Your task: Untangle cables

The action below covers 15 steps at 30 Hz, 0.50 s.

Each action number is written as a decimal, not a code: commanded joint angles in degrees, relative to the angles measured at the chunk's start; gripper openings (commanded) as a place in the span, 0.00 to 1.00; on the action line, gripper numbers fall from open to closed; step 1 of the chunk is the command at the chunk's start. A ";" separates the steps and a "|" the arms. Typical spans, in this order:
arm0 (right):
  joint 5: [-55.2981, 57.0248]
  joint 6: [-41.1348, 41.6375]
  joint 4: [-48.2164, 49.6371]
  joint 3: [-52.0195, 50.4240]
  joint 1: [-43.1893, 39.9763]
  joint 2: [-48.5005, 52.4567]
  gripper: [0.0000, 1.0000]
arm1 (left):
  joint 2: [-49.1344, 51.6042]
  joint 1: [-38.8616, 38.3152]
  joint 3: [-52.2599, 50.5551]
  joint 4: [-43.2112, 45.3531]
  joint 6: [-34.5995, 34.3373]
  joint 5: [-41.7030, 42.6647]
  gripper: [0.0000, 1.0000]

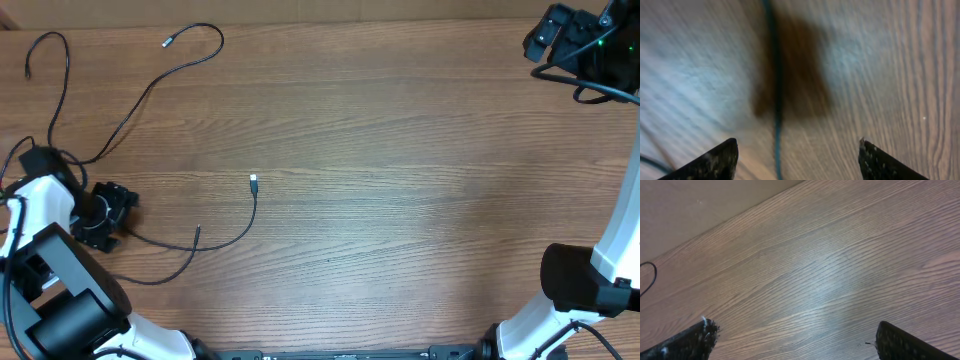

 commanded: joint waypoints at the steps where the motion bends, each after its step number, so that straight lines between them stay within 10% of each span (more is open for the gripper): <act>1: 0.09 0.26 0.13 0.17 -0.07 -1.01 1.00 | 0.74 -0.72 -2.10 1.07 0.55 1.11 0.76; 15: 0.09 0.26 0.13 0.17 -0.07 -1.01 1.00 | 0.83 -0.70 -5.16 5.53 -0.46 -0.20 0.34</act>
